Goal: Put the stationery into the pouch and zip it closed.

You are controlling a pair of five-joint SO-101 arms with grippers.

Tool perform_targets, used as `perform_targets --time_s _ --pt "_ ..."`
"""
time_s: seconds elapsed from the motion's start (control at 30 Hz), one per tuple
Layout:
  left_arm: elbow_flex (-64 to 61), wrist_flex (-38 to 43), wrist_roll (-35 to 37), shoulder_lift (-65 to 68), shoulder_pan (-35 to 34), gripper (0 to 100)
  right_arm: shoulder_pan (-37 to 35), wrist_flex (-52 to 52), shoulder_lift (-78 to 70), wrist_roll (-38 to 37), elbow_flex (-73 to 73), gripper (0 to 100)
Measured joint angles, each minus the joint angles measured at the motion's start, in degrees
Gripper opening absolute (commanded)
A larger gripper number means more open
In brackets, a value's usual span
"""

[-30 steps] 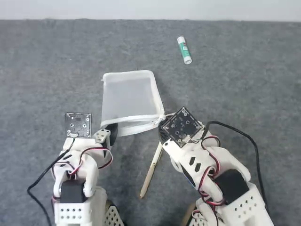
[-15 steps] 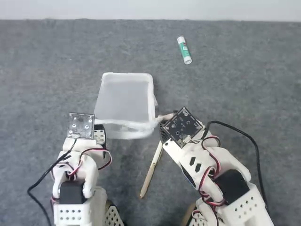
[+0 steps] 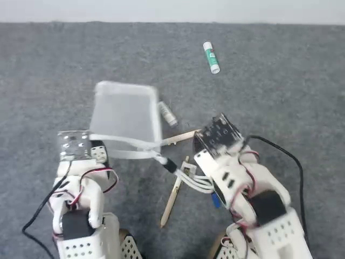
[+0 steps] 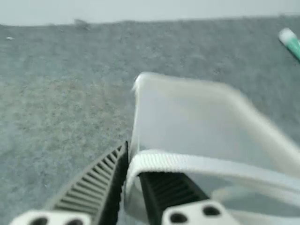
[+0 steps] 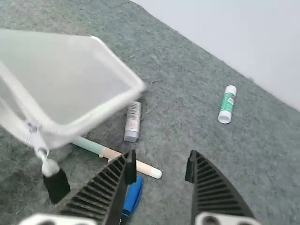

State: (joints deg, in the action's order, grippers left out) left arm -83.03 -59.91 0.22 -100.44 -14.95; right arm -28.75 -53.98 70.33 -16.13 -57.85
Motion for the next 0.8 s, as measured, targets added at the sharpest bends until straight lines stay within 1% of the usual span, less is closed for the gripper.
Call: perform_targets --time_s 0.13,0.3,0.4,0.67,0.8 --pt "0.6 0.0 1.2 0.0 -2.8 1 0.8 2.3 -10.8 1.4 1.1 16.7" --pt "0.6 0.0 1.8 0.0 -5.3 1 3.4 2.8 -25.4 5.9 8.4 16.6" --pt "0.6 0.0 2.2 0.0 -6.0 1 5.4 2.8 -34.4 6.8 13.5 16.6" --pt "0.6 0.0 2.2 0.0 -6.0 1 8.2 3.5 -55.6 6.8 30.4 16.6" --pt "0.6 0.0 2.2 0.0 -6.0 1 9.3 7.6 -66.9 2.6 38.3 16.9"
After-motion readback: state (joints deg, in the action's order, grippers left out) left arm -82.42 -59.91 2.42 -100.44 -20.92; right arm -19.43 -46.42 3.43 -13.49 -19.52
